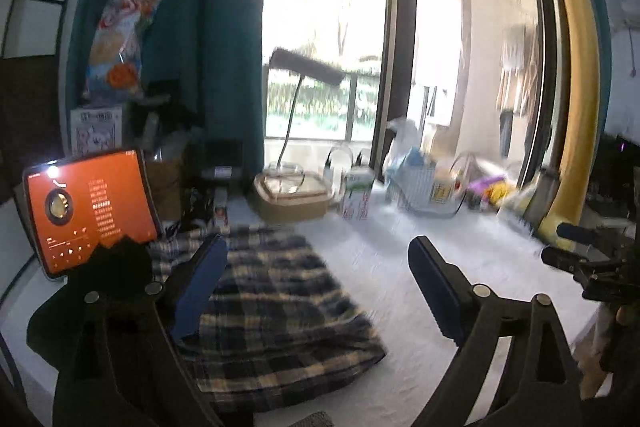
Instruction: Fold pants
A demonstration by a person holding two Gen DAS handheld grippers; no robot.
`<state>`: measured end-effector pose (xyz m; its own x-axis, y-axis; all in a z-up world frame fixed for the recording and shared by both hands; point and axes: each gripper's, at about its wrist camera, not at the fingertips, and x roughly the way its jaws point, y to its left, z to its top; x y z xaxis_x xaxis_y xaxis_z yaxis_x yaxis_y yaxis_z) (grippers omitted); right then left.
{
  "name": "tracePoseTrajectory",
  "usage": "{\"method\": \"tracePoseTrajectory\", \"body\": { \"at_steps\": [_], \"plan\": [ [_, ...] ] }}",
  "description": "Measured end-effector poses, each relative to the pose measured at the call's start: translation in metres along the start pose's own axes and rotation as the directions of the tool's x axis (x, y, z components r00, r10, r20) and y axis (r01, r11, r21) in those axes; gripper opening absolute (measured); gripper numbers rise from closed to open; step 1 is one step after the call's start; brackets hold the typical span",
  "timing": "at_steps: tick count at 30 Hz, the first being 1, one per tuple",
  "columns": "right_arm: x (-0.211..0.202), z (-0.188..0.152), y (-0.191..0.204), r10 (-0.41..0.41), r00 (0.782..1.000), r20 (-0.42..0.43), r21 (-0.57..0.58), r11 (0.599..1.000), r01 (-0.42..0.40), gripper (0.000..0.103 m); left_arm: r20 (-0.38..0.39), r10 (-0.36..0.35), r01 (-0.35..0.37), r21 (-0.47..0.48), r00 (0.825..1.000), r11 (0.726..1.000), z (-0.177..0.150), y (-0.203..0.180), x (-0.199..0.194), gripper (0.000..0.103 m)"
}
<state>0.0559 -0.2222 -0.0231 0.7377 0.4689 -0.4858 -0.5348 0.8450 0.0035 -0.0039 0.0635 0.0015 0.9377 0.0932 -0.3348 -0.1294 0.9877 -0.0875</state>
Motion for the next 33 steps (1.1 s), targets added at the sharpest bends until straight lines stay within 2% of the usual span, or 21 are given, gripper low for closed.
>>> {"method": "tracePoseTrajectory", "body": {
  "at_steps": [4,6,7,9,12,18,26,33],
  "plan": [
    [-0.03,0.011,-0.003,-0.069,0.994,0.083,-0.003,0.998,0.069,0.084,0.091,-0.028,0.027,0.016,0.995,1.0,0.009,-0.015,-0.022,0.098],
    [-0.048,0.017,-0.004,-0.115,0.984,0.137,0.011,0.993,0.115,0.098,0.135,-0.016,0.009,0.052,0.991,0.999,0.009,-0.025,-0.032,0.102],
    [-0.058,0.019,-0.005,-0.135,0.977,0.168,0.022,0.991,0.133,0.1,0.155,-0.012,0.001,0.069,0.988,0.998,0.009,-0.029,-0.035,0.102],
    [-0.071,0.022,-0.006,-0.154,0.967,0.202,0.038,0.988,0.149,0.102,0.172,-0.012,-0.003,0.086,0.985,0.996,0.009,-0.034,-0.041,0.102],
    [-0.085,0.025,-0.006,-0.176,0.956,0.234,0.059,0.984,0.166,0.103,0.178,-0.003,-0.006,0.05,0.984,0.999,0.008,-0.036,-0.046,0.102],
    [-0.088,0.024,0.0,-0.212,0.951,0.226,0.066,0.977,0.202,0.103,0.142,0.116,-0.124,0.05,0.983,0.991,0.001,-0.045,-0.04,0.102],
    [-0.073,0.017,0.005,-0.179,0.968,0.176,0.059,0.984,0.171,0.103,0.118,0.112,-0.116,0.031,0.987,0.993,-0.003,-0.039,-0.038,0.102],
    [-0.068,0.014,0.007,-0.167,0.973,0.16,0.057,0.985,0.16,0.103,0.112,0.108,-0.111,0.021,0.988,0.994,-0.003,-0.035,-0.037,0.102]
  ]
}}
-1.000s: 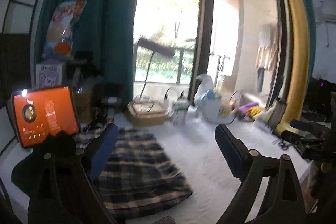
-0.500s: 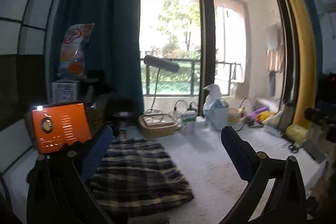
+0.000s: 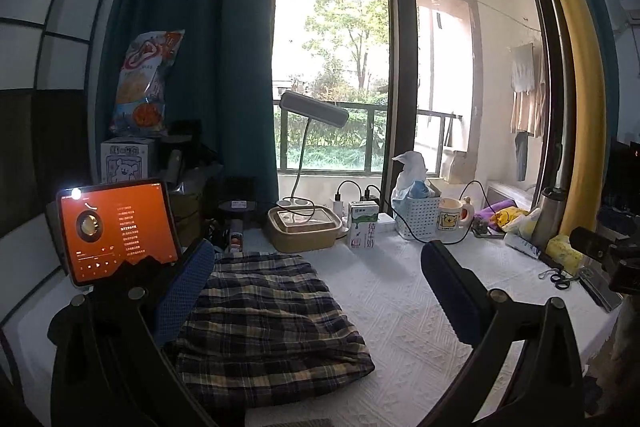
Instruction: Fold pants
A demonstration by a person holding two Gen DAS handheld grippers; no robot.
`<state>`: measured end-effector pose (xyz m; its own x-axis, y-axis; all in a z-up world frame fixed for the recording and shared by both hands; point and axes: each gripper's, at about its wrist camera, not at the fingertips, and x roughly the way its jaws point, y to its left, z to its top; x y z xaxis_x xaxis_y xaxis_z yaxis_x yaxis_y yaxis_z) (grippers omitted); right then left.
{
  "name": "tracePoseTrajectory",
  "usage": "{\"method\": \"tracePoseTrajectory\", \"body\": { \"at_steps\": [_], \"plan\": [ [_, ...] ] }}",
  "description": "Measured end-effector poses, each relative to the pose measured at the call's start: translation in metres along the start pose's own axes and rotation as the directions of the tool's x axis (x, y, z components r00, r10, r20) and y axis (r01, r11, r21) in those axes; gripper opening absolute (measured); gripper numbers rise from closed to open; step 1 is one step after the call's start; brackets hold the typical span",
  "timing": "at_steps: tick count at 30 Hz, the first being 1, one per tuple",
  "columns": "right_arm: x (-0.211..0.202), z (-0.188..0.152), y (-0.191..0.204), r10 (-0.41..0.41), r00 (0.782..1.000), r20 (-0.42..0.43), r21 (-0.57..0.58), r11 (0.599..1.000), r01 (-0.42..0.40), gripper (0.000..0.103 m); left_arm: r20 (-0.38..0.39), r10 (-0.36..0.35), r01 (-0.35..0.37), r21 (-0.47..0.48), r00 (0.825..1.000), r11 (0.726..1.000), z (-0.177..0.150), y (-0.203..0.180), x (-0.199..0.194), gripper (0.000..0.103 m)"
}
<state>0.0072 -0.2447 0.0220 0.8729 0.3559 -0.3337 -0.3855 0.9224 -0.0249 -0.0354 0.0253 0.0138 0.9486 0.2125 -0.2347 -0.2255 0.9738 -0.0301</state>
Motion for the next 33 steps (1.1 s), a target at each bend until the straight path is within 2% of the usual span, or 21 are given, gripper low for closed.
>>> {"method": "tracePoseTrajectory", "body": {
  "at_steps": [33],
  "plan": [
    [0.0006,-0.0017,-0.0036,0.002,1.0,-0.003,0.012,1.0,-0.002,0.103,-0.002,0.003,-0.003,0.001,1.0,1.0,-0.0016,-0.0058,-0.0026,0.102]
  ]
}}
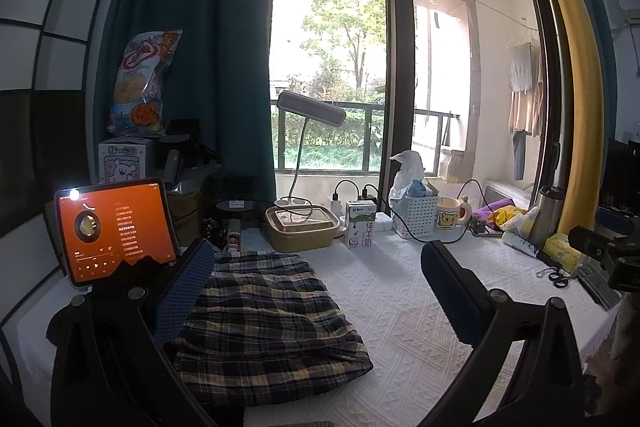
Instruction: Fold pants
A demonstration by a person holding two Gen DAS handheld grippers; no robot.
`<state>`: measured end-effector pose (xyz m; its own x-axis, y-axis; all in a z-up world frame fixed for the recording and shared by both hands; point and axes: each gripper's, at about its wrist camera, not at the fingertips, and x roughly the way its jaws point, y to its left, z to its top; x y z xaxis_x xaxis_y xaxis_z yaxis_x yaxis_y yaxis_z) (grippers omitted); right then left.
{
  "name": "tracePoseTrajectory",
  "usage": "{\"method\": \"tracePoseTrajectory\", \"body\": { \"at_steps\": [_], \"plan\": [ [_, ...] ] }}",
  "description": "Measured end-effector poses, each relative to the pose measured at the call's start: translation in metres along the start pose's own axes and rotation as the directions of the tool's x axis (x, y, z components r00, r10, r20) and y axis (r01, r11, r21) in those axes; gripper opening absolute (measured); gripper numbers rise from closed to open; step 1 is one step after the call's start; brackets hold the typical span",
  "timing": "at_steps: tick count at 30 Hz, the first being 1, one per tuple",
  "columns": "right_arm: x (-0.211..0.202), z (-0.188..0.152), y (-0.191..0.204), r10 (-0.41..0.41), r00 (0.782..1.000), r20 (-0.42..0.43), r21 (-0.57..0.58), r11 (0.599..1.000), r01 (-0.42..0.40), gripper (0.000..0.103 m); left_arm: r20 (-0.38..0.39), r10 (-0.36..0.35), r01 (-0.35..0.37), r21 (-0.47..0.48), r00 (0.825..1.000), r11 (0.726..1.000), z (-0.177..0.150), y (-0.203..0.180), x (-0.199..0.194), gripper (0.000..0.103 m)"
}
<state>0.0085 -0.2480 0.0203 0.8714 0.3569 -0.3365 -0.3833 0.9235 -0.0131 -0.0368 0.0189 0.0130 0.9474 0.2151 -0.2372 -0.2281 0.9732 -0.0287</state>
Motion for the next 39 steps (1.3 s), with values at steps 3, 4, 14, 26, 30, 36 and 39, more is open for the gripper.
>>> {"method": "tracePoseTrajectory", "body": {
  "at_steps": [3,4,14,26,30,36,39],
  "plan": [
    [0.0,0.0,0.0001,0.0,1.0,0.0,0.001,1.0,0.0,0.103,0.001,0.0,0.0,0.0,1.0,1.0,0.0004,-0.0002,0.0,0.102],
    [0.0,0.0001,0.0002,0.0,1.0,0.0,0.0,1.0,0.0,0.103,0.001,0.001,-0.001,0.0,1.0,1.0,0.0008,-0.0003,-0.0001,0.102],
    [-0.0002,-0.0024,0.0019,0.001,1.0,-0.004,-0.001,1.0,-0.001,0.103,0.004,-0.002,0.002,0.001,1.0,1.0,0.0021,-0.001,-0.0015,0.102],
    [-0.0003,-0.0035,0.0028,0.002,1.0,-0.005,-0.003,1.0,-0.002,0.103,0.005,-0.004,0.004,0.0,1.0,1.0,0.0026,-0.0011,-0.0013,0.102],
    [-0.0004,-0.0038,0.0032,0.001,1.0,-0.005,-0.003,1.0,-0.001,0.103,0.006,-0.005,0.005,0.0,1.0,1.0,0.0025,-0.0011,-0.0012,0.102],
    [-0.0003,-0.0032,0.003,0.002,1.0,-0.005,-0.003,1.0,-0.002,0.103,0.009,-0.018,0.017,0.01,1.0,1.0,0.0035,-0.0026,-0.001,0.102],
    [-0.0005,-0.0035,0.0035,0.001,1.0,-0.005,-0.004,1.0,-0.001,0.103,0.009,-0.019,0.019,0.011,1.0,1.0,0.0037,-0.0029,-0.0011,0.102]
  ]
}}
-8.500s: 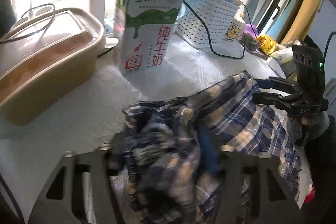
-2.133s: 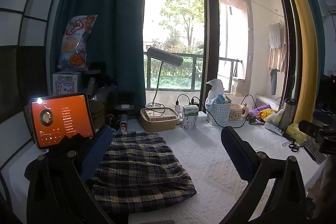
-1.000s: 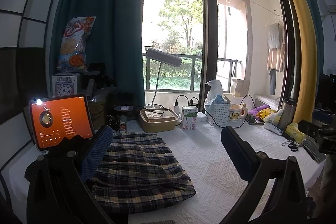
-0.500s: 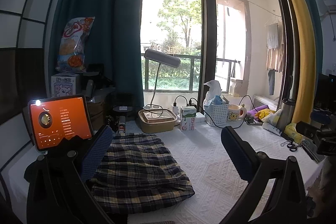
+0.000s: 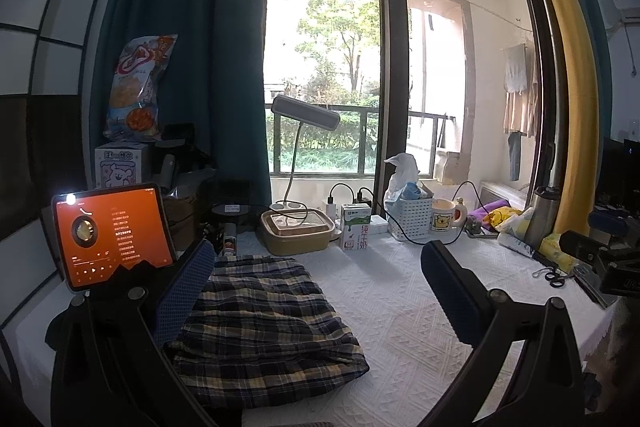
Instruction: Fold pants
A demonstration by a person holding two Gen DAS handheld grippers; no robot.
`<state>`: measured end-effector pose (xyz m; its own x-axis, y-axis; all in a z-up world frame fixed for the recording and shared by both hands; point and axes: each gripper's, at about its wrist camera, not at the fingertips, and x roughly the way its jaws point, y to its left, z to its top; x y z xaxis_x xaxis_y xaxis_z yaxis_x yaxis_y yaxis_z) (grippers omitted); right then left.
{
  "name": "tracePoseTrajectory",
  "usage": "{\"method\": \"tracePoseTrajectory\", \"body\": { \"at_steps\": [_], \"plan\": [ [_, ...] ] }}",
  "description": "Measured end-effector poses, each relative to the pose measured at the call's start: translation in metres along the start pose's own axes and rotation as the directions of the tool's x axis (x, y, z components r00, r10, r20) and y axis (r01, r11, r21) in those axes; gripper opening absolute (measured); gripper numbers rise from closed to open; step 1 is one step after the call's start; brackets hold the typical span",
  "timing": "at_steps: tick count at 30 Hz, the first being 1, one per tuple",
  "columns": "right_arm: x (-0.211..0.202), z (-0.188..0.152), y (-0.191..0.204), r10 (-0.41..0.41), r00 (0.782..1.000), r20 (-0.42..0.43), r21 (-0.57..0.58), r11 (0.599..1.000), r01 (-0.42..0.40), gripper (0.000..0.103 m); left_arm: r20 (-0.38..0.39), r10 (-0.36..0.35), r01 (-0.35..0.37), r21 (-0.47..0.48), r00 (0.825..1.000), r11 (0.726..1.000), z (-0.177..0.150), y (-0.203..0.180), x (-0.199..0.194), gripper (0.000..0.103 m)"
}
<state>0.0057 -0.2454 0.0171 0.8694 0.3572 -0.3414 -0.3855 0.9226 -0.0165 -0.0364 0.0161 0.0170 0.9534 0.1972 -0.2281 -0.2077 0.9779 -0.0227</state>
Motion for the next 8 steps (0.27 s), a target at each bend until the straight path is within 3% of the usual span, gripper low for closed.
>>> {"method": "tracePoseTrajectory", "body": {
  "at_steps": [8],
  "plan": [
    [0.0002,-0.0011,-0.0002,0.003,1.0,-0.001,0.0,1.0,-0.003,0.103,0.019,-0.033,0.034,-0.02,0.999,0.999,0.0009,0.0001,-0.0034,0.102]
  ]
}}
